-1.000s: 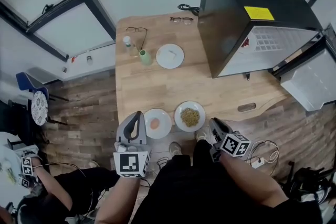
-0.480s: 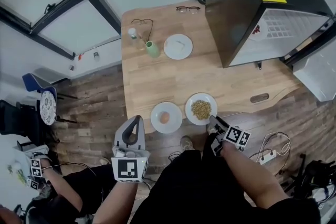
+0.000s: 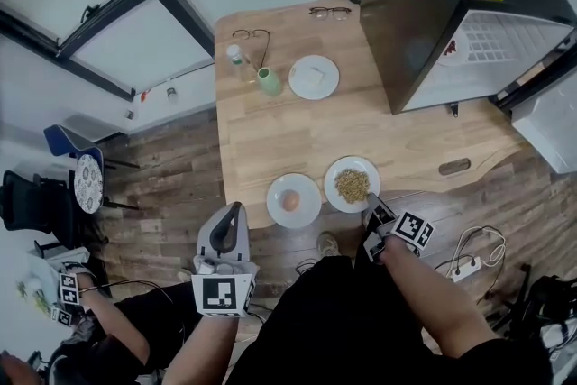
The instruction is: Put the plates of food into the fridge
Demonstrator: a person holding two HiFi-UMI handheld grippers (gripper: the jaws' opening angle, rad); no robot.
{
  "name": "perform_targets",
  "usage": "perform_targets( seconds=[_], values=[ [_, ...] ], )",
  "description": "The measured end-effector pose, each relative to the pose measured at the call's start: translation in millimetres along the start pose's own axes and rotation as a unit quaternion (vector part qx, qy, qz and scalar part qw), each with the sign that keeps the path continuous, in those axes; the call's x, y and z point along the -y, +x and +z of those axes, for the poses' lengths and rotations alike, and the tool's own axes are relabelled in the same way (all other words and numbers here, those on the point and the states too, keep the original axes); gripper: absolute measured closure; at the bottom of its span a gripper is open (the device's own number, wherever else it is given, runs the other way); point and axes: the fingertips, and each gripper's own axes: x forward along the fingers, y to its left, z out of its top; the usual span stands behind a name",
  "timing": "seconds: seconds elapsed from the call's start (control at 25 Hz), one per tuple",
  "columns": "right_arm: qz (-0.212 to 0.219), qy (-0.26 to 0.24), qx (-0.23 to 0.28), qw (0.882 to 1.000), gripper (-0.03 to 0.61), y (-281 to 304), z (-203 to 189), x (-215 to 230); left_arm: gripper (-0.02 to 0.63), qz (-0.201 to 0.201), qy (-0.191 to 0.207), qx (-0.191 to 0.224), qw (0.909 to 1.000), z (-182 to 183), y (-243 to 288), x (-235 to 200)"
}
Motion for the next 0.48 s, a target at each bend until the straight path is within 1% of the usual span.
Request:
perform_targets(
  seconds=[0.16,0.32,0.48],
  values=[
    [0.023,0.019,0.007,1.0,0.546,-5.3,-0.6,-16.1,0.611,-0.004,-0.007,0.006,0.9999,-3.7,-1.8,0.0],
    [0.021,0.036,0.009,0.999,0.545,-14.5,-0.2,-24.2,0.611,-0.013,-0.009,0.021,0.9996,3.4,1.3,4.3],
    [0.035,0.047,0.033,0.998,0.546,-32.3,10.0,-36.5,0.611,-0.024,-0.008,0.034,0.9991,8.5,3.6,10.3]
  ],
)
